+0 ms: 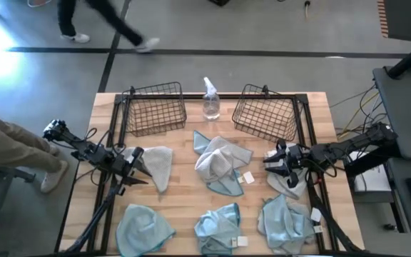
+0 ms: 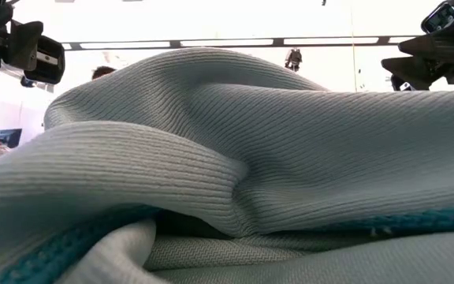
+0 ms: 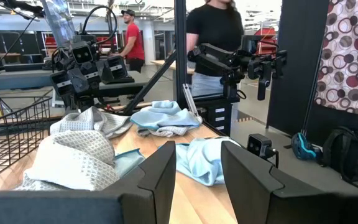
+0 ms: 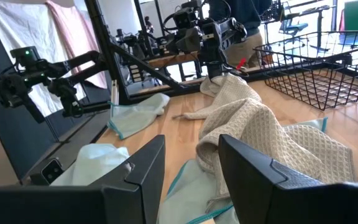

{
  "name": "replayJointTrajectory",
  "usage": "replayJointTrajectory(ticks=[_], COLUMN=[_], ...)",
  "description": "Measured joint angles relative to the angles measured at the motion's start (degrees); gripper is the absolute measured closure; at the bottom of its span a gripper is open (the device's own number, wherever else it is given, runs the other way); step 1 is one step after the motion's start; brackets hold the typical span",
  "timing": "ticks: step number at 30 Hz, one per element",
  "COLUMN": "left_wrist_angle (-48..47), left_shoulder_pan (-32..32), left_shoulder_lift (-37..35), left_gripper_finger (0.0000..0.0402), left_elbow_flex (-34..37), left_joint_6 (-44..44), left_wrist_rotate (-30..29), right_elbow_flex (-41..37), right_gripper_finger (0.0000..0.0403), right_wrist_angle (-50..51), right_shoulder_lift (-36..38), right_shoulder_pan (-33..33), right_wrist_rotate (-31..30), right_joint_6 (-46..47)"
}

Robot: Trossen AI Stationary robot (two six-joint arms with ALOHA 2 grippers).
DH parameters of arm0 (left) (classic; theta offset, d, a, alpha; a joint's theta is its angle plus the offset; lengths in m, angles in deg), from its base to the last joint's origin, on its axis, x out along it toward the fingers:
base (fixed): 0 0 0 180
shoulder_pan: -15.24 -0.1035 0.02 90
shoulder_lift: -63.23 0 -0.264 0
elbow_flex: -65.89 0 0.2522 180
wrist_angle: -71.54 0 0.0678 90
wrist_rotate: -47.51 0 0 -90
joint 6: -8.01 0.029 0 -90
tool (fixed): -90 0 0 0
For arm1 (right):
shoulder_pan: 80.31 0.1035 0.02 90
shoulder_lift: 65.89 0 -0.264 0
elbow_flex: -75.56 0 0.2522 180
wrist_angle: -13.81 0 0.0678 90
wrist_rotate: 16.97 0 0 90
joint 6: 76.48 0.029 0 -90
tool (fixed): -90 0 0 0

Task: Sort microfiber towel by color & place in baskets

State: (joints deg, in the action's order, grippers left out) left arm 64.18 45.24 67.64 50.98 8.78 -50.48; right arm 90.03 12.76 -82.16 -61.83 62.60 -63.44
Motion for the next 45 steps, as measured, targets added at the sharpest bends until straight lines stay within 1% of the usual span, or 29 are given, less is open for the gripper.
replayJointTrajectory(ticks=[24,27,35,39,43,45], left_wrist_angle=[0.0,-0.01,-0.01,-0.02,0.0,0.0], left_shoulder_pan=[0.0,0.0,0.01,0.02,0.01,0.02], left_shoulder_lift=[0.0,0.0,0.0,-0.01,0.01,0.0], left_gripper_finger=[0.0287,0.0287,0.0287,0.0287,0.0287,0.0287], left_elbow_flex=[0.0,0.0,0.0,0.0,0.0,0.0], left_joint_6=[0.01,-0.01,0.0,0.01,0.01,-0.01], left_wrist_rotate=[-0.01,-0.01,-0.01,0.01,-0.01,-0.01], right_elbow_flex=[0.0,0.0,0.0,0.0,0.0,0.0], right_gripper_finger=[0.0257,0.0257,0.0257,0.0257,0.0257,0.0257], right_wrist_angle=[-0.06,-1.44,-1.75,-1.77,-3.08,-3.56], right_shoulder_lift=[0.0,-0.07,-0.19,-0.44,-0.39,-0.39], right_shoulder_pan=[0.0,0.0,-0.02,0.0,-0.02,-0.02], right_wrist_rotate=[-0.09,-2.83,-3.13,-3.13,-3.13,-3.15], right_joint_6=[0.02,0.02,0.26,3.76,14.19,17.95])
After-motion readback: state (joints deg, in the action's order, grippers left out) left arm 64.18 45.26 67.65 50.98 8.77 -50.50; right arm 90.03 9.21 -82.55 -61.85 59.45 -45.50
